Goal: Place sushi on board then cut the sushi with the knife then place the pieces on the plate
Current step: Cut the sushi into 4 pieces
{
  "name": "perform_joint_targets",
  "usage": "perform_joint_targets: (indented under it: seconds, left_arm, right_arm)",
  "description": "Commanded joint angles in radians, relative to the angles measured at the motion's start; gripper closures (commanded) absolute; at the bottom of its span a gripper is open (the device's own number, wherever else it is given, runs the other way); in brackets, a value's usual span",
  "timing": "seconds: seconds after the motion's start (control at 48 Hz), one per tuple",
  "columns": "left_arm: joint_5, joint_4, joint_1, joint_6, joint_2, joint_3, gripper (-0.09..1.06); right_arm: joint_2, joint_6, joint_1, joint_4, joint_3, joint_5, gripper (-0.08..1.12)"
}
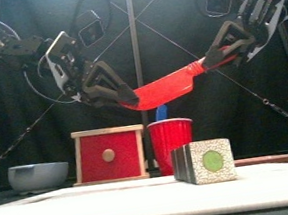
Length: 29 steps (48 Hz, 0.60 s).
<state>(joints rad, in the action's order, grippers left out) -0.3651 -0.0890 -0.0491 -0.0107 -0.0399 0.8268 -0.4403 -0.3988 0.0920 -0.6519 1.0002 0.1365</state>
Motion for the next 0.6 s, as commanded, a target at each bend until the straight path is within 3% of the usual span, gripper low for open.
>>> perform_joint_targets:
  seconds: [0.021,0.604]
  left_arm:
    - [-0.005,0.003,-0.002,0.002,-0.006,-0.026,0.48]
    - [0.014,-0.012,-0.054,0.006,0.060,-0.071,0.49]
  right_arm:
    - [0.012,0.002,0.005,-0.018,-0.023,-0.035,0.78]
    - [0.075,0.003,-0.005,-0.037,-0.060,-0.222,0.79]
